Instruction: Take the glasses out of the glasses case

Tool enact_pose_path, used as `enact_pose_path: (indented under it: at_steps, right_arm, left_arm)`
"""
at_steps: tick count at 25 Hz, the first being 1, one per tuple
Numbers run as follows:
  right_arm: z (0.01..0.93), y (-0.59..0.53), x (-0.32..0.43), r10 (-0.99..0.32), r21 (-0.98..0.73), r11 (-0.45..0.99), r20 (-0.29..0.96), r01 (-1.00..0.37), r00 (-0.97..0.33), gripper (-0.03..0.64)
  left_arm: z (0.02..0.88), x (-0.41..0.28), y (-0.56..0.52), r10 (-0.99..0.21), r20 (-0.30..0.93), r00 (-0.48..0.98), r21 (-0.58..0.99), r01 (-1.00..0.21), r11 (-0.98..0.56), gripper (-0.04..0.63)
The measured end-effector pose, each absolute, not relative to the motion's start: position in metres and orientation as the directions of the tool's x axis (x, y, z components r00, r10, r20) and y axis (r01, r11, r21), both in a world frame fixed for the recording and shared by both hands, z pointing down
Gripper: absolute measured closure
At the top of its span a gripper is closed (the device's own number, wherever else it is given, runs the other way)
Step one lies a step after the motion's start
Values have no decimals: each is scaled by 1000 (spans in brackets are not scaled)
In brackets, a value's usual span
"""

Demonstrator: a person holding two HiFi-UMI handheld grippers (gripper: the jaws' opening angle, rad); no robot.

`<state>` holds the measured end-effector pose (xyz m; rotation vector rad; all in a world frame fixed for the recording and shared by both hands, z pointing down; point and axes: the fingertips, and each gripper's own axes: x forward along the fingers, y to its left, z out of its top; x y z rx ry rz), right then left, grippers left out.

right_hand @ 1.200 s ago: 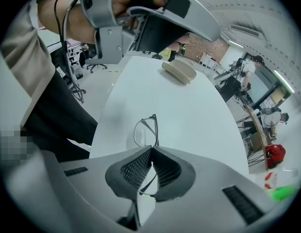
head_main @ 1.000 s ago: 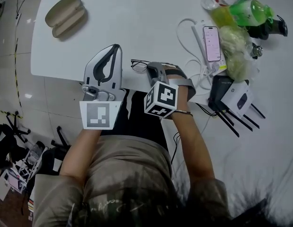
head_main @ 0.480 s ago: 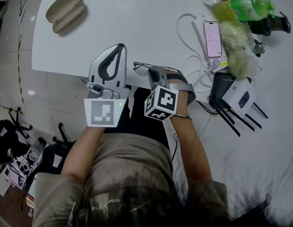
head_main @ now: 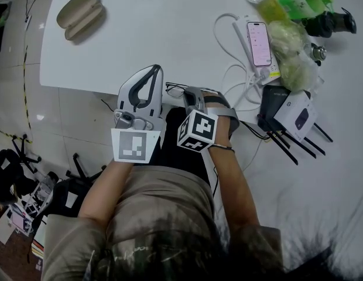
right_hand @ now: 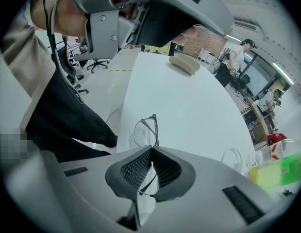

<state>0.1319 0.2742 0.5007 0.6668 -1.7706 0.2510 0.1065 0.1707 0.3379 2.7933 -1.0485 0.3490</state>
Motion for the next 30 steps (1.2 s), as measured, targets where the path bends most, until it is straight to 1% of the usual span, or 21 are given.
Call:
enact_pose_path:
  at_steps: [4, 12, 20, 24, 30]
  right_arm:
    - [507, 281, 133, -296, 157, 821, 939, -549, -175, 597]
    - [515, 294, 138, -267, 146, 849, 948, -508, -174, 597]
    - [520, 297, 143, -277, 173, 858, 949, -484, -152, 596]
    - [518, 299, 147, -280, 165, 841, 948, -515, -154, 595]
    - [503, 293, 150, -318, 139, 796, 924, -589, -211, 595]
  left_arm:
    - [340, 106, 180, -615, 265, 743, 31, -644, -765, 588]
    - [346, 94, 183, -643, 278, 714, 55, -680, -731, 588]
    - [344, 104, 189, -634, 264, 727, 62, -669, -741, 588]
    - [341, 108, 193, -624, 262, 736, 61, -658, -751, 588]
    - [337, 111, 194, -626, 259, 735, 68, -661, -748, 588]
